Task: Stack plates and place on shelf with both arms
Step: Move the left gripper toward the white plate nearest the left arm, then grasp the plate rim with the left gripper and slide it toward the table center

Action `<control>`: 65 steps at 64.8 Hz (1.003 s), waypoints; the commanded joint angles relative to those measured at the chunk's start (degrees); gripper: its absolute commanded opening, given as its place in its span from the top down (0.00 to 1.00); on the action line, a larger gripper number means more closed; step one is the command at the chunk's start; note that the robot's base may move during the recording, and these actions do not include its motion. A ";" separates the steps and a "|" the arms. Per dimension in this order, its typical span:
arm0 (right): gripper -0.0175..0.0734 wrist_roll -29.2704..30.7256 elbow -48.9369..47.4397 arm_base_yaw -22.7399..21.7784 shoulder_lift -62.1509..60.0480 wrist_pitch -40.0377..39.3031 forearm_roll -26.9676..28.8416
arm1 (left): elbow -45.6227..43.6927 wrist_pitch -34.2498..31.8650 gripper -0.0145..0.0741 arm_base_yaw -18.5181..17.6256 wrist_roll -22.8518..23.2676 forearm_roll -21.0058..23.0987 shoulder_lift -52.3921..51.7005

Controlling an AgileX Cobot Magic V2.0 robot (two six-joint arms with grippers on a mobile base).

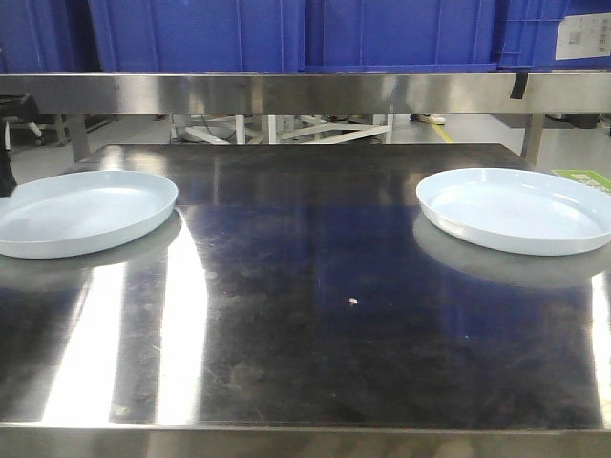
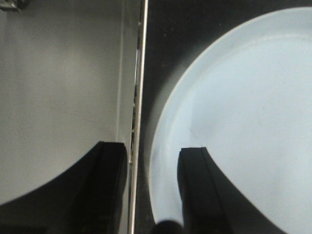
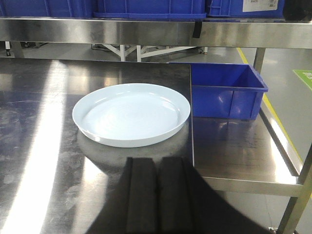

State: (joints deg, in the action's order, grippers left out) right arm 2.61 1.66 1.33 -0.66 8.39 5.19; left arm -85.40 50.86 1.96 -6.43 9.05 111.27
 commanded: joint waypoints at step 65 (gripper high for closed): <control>0.75 0.20 0.01 -0.42 -0.99 -4.81 0.15 | -11.09 11.35 0.74 -0.59 0.16 1.86 -1.21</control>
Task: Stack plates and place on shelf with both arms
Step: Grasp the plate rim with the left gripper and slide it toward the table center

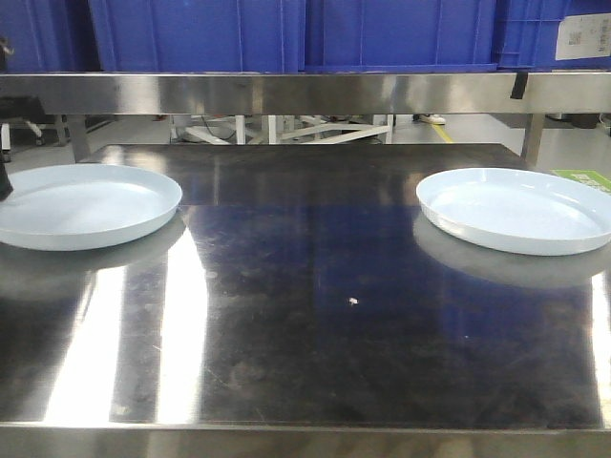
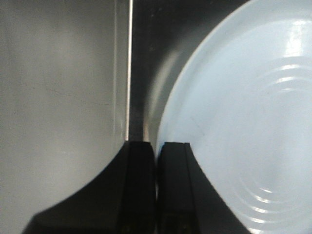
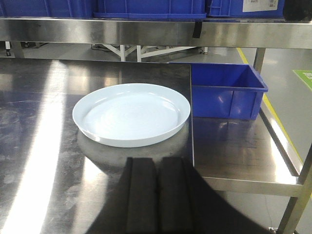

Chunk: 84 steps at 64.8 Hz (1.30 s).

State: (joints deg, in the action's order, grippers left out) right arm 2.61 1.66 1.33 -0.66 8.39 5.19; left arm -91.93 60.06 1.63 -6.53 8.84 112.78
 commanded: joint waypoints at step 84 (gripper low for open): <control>0.75 0.20 0.01 -0.42 -0.99 -4.81 0.15 | -12.86 -0.76 0.51 -20.33 0.17 12.18 0.80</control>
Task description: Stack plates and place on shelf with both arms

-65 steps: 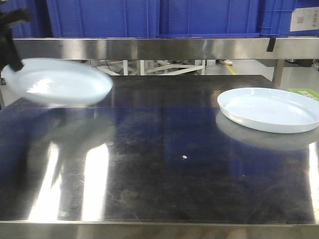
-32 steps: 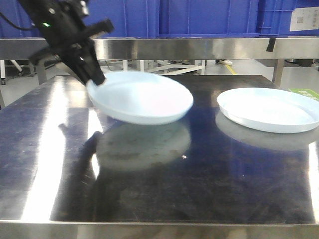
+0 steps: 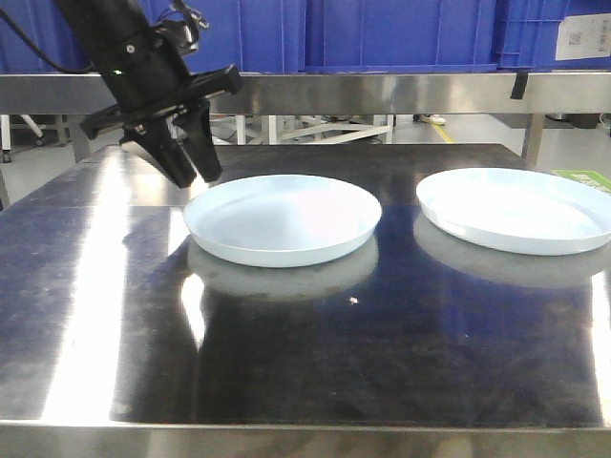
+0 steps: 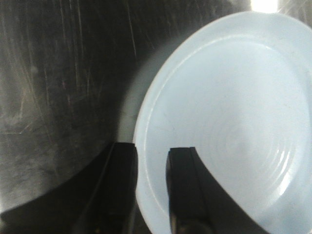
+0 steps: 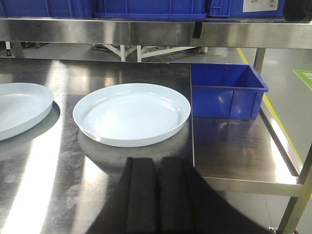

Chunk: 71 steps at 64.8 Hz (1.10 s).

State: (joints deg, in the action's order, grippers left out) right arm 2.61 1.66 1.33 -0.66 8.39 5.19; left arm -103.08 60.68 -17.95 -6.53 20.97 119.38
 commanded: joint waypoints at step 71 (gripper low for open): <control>0.75 0.20 0.01 -0.42 -0.99 -4.81 0.15 | 76.44 -61.38 0.74 -1.04 0.17 -16.42 -74.43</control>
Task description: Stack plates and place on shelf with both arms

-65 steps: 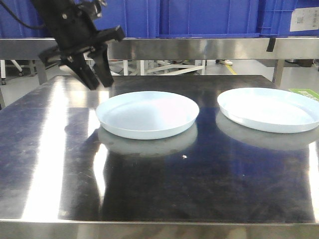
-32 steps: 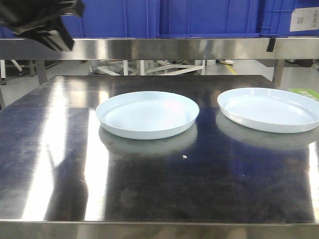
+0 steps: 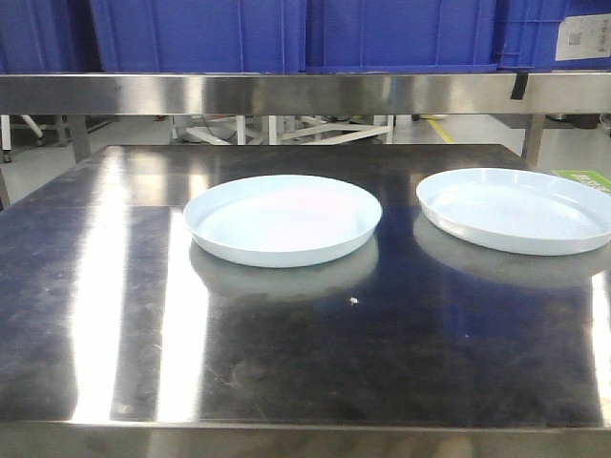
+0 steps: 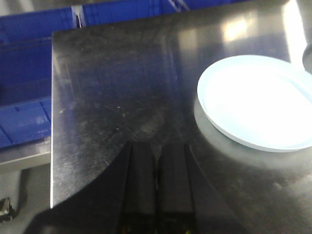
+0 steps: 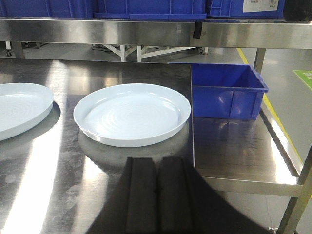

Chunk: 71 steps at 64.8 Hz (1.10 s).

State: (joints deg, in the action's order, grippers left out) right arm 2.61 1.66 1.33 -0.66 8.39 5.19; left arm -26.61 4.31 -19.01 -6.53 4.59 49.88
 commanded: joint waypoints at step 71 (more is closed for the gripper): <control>0.75 -0.13 -5.35 -0.36 2.00 -4.38 2.77 | 0.74 -3.44 0.74 15.69 0.17 0.95 -14.10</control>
State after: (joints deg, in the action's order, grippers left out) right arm 2.49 0.87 1.33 -0.66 6.72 7.64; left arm -24.27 4.97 -3.34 -6.53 4.98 36.07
